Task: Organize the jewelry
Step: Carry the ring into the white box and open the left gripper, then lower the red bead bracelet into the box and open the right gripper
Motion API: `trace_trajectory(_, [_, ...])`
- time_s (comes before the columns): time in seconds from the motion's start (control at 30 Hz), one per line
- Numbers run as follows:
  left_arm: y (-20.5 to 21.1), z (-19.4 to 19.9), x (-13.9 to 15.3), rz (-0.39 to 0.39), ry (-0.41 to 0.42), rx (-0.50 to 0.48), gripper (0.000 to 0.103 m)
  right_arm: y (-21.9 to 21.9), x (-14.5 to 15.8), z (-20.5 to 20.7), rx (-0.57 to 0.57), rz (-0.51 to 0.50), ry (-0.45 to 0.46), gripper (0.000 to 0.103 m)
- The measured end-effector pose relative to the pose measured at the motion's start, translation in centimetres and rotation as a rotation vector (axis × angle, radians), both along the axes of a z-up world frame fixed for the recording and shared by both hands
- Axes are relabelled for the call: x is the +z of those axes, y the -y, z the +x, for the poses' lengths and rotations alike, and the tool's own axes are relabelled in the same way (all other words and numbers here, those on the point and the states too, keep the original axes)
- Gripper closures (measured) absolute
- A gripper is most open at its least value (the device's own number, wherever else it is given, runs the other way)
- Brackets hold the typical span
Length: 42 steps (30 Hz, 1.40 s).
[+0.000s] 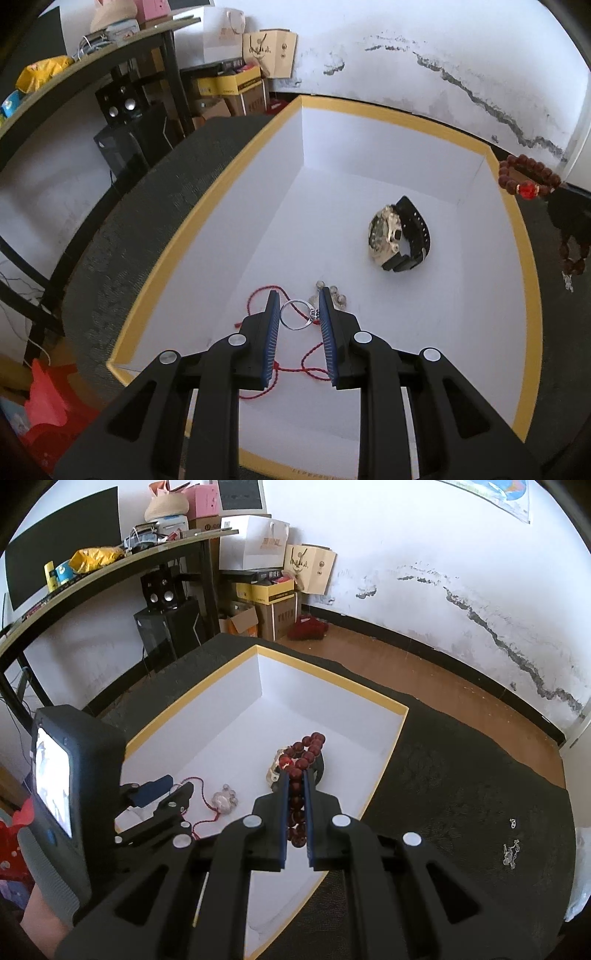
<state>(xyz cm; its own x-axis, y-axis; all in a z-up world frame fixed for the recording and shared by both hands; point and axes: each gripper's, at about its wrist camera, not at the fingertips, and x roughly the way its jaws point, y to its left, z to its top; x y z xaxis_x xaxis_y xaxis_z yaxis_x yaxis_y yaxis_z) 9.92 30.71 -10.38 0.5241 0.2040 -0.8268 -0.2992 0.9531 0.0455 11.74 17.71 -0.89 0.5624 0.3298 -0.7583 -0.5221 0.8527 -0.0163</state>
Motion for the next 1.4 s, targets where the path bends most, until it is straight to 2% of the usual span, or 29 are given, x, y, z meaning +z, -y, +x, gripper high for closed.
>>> trace_trajectory(0.6, [0.7, 0.2, -0.8, -0.013, -0.014, -0.010, 0.079, -0.2, 0.0, 0.2, -0.011, -0.010, 0.009, 0.095])
trace_trajectory(0.63, [0.7, 0.2, -0.7, -0.015, -0.014, -0.014, 0.077, -0.2, 0.0, 0.1, -0.013, -0.010, 0.010, 0.095])
trace_trajectory(0.67, [0.9, 0.1, -0.5, -0.015, -0.013, -0.017, 0.065, -0.2, 0.0, 0.1, -0.014, -0.008, 0.009, 0.095])
trace_trajectory(0.7, [0.9, -0.1, -0.3, -0.014, -0.005, -0.018, 0.045, -0.1, 0.1, 0.1, -0.015, -0.007, 0.009, 0.095])
trace_trajectory(0.77, [1.2, -0.5, 0.2, 0.007, 0.014, -0.016, 0.027, -0.1, 0.1, 0.1, -0.015, -0.007, 0.009, 0.095])
trace_trajectory(0.83, [1.2, -0.8, 0.8, 0.016, 0.020, -0.016, 0.021, -0.2, 0.1, 0.1, -0.016, -0.006, 0.006, 0.095])
trace_trajectory(0.87, [1.1, -0.9, 0.9, -0.006, 0.018, -0.018, 0.016, -0.2, 0.1, 0.2, -0.016, -0.005, 0.003, 0.095])
trace_trajectory(0.93, [0.9, -1.1, 1.1, -0.036, 0.004, -0.021, 0.016, -0.4, 0.0, 0.4, -0.015, -0.003, -0.006, 0.095])
trace_trajectory(1.0, [0.8, -1.8, 1.6, -0.015, 0.012, -0.016, 0.016, -0.5, -0.2, 0.6, -0.012, -0.003, -0.017, 0.095])
trace_trajectory(1.1, [0.3, -2.7, 2.3, -0.027, 0.023, -0.010, 0.016, -1.2, -0.9, 1.6, -0.006, -0.006, -0.047, 0.095])
trace_trajectory(1.23, [-0.6, -4.5, 3.2, -0.006, 0.042, 0.007, 0.015, -2.9, -2.9, 3.3, -0.002, -0.035, -0.106, 0.095])
trace_trajectory(1.4, [-2.0, -5.8, 3.7, -0.019, 0.057, 0.030, 0.015, -5.2, -5.8, 5.0, 0.009, -0.077, -0.163, 0.095])
